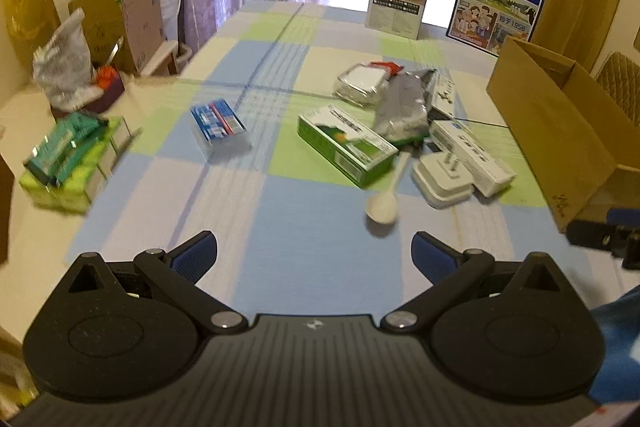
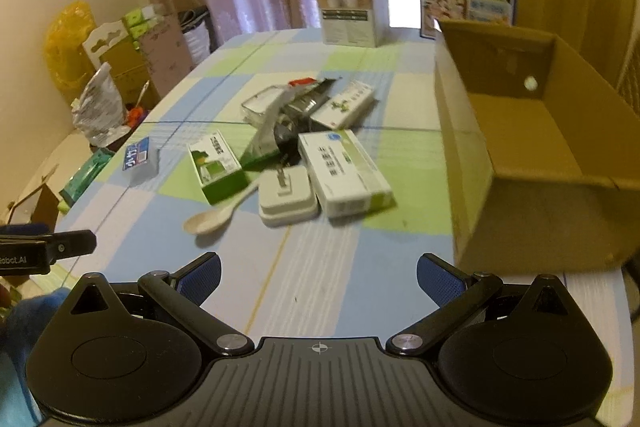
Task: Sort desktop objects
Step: 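Grasp the blue toothbrush box with left tool while right tool grasps the white Mecobalamin box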
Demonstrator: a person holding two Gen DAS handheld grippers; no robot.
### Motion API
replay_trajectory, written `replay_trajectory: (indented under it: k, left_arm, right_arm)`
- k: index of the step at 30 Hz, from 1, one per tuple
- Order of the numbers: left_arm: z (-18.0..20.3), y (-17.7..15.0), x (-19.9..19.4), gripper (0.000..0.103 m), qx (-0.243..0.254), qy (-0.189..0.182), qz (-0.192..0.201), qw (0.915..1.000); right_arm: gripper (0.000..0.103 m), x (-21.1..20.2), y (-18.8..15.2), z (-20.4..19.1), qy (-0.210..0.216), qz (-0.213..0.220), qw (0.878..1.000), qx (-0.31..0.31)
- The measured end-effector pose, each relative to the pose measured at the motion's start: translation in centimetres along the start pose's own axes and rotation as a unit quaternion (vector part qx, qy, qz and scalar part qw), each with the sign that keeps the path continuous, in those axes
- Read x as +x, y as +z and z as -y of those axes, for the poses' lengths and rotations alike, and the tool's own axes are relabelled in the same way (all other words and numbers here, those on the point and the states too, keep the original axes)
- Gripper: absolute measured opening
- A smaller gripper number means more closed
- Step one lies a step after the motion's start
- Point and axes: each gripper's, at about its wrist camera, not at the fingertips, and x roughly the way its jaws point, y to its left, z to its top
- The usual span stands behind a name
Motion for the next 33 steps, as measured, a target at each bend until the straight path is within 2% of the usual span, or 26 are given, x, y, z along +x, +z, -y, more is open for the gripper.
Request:
replay_trajectory:
  k: [7,15,20,22,23,24,27,33]
  left_arm:
    - [-2.9,2.1,2.4,0.102,0.023,0.022,-0.003,0.9995]
    - [-6.0,3.4,6.1,0.102,0.014,0.039,-0.019,0.999]
    - [-6.9,4.0,8.2,0.102,0.014,0.04,-0.025,0.9988]
    - [-7.1,4.3,9.0,0.102,0.016,0.042,-0.025,0.9987]
    - [-7.1,4.4,9.4,0.102,0.017,0.043,-0.025,0.9986]
    - [-7.2,4.6,9.8,0.102,0.017,0.044,-0.025,0.9986]
    - [-7.6,5.1,11.0,0.102,0.012,0.044,-0.023,0.9987]
    - [-8.5,6.2,13.0,0.102,0.002,0.042,-0.018,0.9989]
  right_arm:
    - [0.101,2.9,2.2,0.1,-0.006,-0.01,1.0,-0.016]
    - [0.101,6.6,4.1,0.4,-0.003,-0.028,0.999,-0.033]
    - [0.101,9.0,5.7,1.4,-0.013,-0.022,0.999,-0.035]
    - [0.095,9.9,6.4,1.7,-0.018,-0.023,0.999,-0.045]
    - [0.085,10.4,6.6,1.9,-0.019,-0.025,0.998,-0.051]
    - [0.08,11.0,6.8,2.0,-0.021,-0.029,0.998,-0.058]
    - [0.079,12.7,7.0,2.2,-0.031,-0.039,0.996,-0.078]
    - [0.077,15.4,6.7,2.9,-0.018,-0.066,0.993,-0.092]
